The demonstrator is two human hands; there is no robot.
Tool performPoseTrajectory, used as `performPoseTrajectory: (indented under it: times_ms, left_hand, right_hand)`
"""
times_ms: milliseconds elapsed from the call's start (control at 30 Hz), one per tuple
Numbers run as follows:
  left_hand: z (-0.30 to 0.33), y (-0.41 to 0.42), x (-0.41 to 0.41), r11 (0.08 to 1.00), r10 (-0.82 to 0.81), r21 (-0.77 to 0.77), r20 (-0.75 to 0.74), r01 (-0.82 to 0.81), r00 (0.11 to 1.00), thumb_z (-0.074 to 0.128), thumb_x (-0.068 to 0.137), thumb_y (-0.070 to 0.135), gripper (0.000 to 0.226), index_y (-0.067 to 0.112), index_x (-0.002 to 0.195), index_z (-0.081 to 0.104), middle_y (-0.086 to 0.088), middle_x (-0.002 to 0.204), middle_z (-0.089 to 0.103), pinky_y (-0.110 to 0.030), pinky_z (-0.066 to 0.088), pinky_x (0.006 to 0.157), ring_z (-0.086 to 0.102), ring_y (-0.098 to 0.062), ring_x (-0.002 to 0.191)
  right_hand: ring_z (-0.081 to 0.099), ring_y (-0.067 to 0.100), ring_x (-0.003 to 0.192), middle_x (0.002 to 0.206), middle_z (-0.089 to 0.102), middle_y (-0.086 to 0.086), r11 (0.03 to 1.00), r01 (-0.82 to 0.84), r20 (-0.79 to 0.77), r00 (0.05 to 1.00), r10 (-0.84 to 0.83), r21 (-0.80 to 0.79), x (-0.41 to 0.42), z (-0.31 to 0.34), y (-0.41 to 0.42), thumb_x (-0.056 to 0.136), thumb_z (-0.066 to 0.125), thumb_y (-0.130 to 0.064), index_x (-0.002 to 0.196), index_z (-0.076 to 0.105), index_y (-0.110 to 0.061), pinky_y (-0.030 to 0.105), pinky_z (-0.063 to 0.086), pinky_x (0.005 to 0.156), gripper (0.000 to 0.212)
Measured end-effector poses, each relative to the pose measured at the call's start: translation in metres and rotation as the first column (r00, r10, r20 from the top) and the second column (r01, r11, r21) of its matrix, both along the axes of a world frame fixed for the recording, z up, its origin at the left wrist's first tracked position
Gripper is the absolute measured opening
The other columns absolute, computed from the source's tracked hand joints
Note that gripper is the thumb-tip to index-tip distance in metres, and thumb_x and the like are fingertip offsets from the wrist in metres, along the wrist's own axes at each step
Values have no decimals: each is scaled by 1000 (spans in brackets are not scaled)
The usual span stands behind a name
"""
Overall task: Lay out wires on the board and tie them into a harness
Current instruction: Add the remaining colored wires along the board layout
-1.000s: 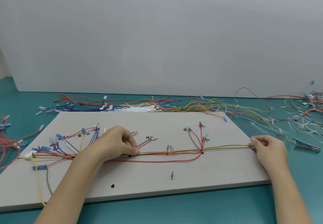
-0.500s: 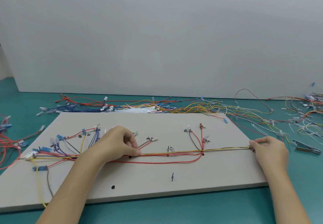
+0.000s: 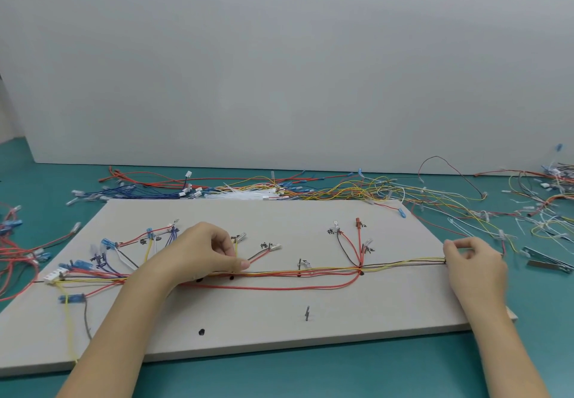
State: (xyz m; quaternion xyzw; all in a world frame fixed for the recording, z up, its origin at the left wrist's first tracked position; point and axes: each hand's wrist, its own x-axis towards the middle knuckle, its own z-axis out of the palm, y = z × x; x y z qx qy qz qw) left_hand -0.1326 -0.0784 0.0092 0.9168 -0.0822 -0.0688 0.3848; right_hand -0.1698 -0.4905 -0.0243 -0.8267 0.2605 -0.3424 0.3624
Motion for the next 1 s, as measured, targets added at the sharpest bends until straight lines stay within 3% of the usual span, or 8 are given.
performPoseTrajectory:
  times_ms: [200,300,400,533,667,767,833,1000]
  left_hand:
    - [0,2,2,1000,-6,-9,-35,6,999,88,65,39,27,16,69,73,2,60,68,-24,40,57,52,-9,52]
    - [-3,1,3,998,22,63,-33,-19,999,87,64,44,33,16,66,69,5,55,63,-22,34,52,46,-5,46]
    - [-5,1,5,993,48,109,-11,-47,999,86,64,47,40,17,59,59,10,47,52,-23,31,51,41,-4,41]
    - [-5,1,5,985,8,173,-31,-2,999,79,71,50,46,20,50,51,10,46,49,-24,32,54,40,-6,45]
    - [-3,-3,1,975,-8,222,-72,24,997,68,79,46,35,23,53,66,7,49,60,-23,36,55,45,-4,43]
    - [0,-5,0,976,3,216,-100,19,995,65,79,35,28,19,56,70,-5,63,68,-24,39,58,49,-10,50]
    - [1,-6,-1,972,9,234,-108,16,994,61,79,31,29,16,55,67,-5,59,64,-26,38,58,49,-13,52]
    - [4,-24,-4,880,20,475,-24,-6,1000,47,89,28,32,16,60,42,-2,62,47,-28,31,58,44,-21,64]
  right_hand:
    - [51,12,61,59,55,-1,978,-199,64,977,203,-68,2,14,48,91,57,-21,70,55,-19,26,35,55,21]
    - [42,21,58,55,44,-2,903,-392,-91,920,381,-178,2,13,85,96,51,-26,61,40,-18,33,32,54,38]
    - [41,23,71,62,44,0,780,-572,-244,819,520,-254,2,9,127,97,47,-30,60,34,-22,37,29,59,40]
    - [43,22,86,73,55,1,648,-652,-362,758,543,-393,8,8,165,95,43,-43,65,43,-17,37,38,79,39]
    - [41,26,95,84,54,4,530,-680,-536,730,424,-507,23,10,182,97,35,-42,80,53,-14,40,35,87,37]
    - [39,26,87,68,44,2,539,-737,-558,669,492,-408,27,9,182,93,37,-27,67,40,-12,38,37,75,30]
    - [40,25,83,65,46,6,563,-744,-519,661,542,-359,27,7,180,89,40,-26,67,40,-10,38,38,67,28]
    - [43,28,83,70,47,9,593,-747,-501,652,569,-300,26,7,180,87,40,-24,65,38,-12,38,36,65,25]
